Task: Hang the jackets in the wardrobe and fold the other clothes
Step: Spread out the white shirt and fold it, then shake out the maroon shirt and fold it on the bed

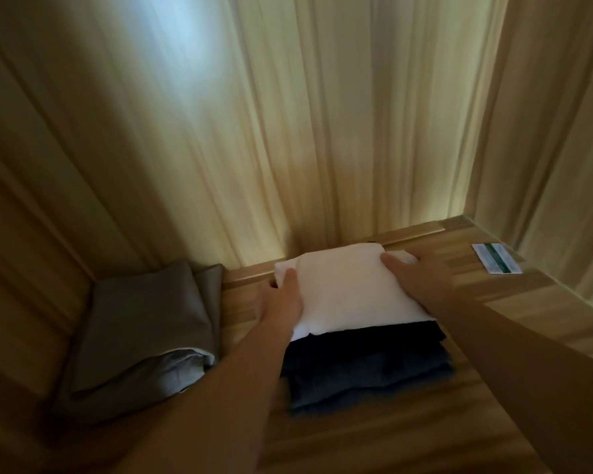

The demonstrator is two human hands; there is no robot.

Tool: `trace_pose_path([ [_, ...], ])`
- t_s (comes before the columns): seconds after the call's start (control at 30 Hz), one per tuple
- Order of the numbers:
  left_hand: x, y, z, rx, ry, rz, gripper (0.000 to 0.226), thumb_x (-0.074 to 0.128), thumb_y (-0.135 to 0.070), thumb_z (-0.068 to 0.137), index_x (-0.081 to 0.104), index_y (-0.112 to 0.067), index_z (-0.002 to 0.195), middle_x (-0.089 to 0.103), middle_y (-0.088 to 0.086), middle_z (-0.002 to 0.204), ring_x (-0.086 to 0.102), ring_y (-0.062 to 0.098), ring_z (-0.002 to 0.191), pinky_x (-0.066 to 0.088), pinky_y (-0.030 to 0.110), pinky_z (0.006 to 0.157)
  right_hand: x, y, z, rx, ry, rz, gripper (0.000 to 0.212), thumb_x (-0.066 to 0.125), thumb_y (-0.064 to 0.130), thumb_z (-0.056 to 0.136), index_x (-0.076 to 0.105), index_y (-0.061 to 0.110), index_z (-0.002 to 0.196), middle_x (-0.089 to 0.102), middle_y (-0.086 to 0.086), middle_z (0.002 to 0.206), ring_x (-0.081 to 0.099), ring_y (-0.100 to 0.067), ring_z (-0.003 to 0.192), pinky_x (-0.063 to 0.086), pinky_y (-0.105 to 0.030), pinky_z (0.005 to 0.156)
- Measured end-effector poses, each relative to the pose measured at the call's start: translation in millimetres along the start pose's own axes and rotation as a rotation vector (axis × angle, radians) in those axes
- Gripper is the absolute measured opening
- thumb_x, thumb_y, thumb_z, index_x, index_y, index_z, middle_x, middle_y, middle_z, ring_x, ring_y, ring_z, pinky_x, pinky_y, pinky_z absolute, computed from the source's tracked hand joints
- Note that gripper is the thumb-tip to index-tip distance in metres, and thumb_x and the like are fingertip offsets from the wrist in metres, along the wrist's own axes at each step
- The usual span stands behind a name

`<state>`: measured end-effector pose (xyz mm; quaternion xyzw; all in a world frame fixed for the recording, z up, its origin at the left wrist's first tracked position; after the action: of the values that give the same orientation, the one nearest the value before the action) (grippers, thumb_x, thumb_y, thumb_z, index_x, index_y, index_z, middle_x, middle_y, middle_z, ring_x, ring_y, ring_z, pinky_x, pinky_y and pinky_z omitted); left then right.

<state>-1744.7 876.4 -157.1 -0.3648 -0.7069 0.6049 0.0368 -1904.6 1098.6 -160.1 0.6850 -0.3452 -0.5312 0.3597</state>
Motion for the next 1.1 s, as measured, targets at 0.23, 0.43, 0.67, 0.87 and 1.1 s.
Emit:
trace_pose_path([
  [0.23, -23.7, -54.2, -40.5, 0.51, -0.048, 0.344, 0.051, 0.043, -0.021, 0.1, 0.029, -0.02, 0.149, 0.035, 0.007, 0.152, 0.034, 0.026, 0.137, 0.029, 0.038, 0.112, -28.6, 37.7, -45.0, 0.017, -0.181, -0.135, 0.059, 0.049, 0.045, 0.094, 0.038, 0.013, 0.142, 0.044, -0.015, 0.143, 0.042, -0.036, 0.13, 0.032, -0.051, 0.108],
  [0.43, -42.3, -98.2, -134.2, 0.711, 0.056, 0.254, 0.051, 0.047, -0.022, 0.099, 0.034, -0.027, 0.148, 0.038, 0.001, 0.151, 0.031, 0.022, 0.139, 0.027, 0.038, 0.114, -90.5, 81.6, -159.0, -0.324, -0.131, -0.404, 0.074, 0.058, 0.044, 0.089, 0.023, 0.019, 0.15, 0.04, -0.009, 0.147, 0.049, -0.028, 0.125, 0.045, -0.04, 0.099],
  [0.67, -59.2, -99.0, -304.5, 1.232, 0.48, 0.465, 0.053, 0.054, -0.029, 0.091, 0.042, -0.03, 0.142, 0.05, -0.004, 0.14, 0.041, 0.019, 0.13, 0.038, 0.035, 0.102, -187.7, 68.2, -376.2, -0.355, -0.453, -0.799, 0.063, 0.051, 0.047, 0.086, 0.032, 0.029, 0.143, 0.046, 0.001, 0.139, 0.045, -0.026, 0.126, 0.04, -0.037, 0.097],
  [0.87, -106.0, -39.3, -463.0, 1.514, 0.792, 0.475, 0.051, 0.056, -0.027, 0.088, 0.049, -0.03, 0.138, 0.053, -0.005, 0.138, 0.047, 0.019, 0.126, 0.04, 0.032, 0.102, -242.6, -28.1, -598.0, -0.03, -0.618, -0.888, 0.062, 0.05, 0.047, 0.089, 0.028, 0.032, 0.145, 0.041, 0.005, 0.143, 0.041, -0.021, 0.13, 0.036, -0.036, 0.103],
  [1.1, -165.6, 51.1, -644.1, 1.723, 1.08, 0.395, 0.05, 0.054, -0.029, 0.089, 0.047, -0.03, 0.139, 0.047, -0.006, 0.144, 0.043, 0.019, 0.131, 0.039, 0.035, 0.105, -253.8, -107.0, -862.8, 0.324, -0.839, -0.845, 0.063, 0.051, 0.046, 0.09, 0.027, 0.03, 0.146, 0.04, 0.002, 0.145, 0.043, -0.022, 0.13, 0.037, -0.036, 0.103],
])
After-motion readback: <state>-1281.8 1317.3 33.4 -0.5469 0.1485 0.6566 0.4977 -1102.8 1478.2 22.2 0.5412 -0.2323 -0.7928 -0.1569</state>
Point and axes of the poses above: each hand's wrist, its own z-axis towards the middle knuckle, its own x-axis out of the palm, y = z × x, the point moved 6 cm from there along z, towards the middle knuckle
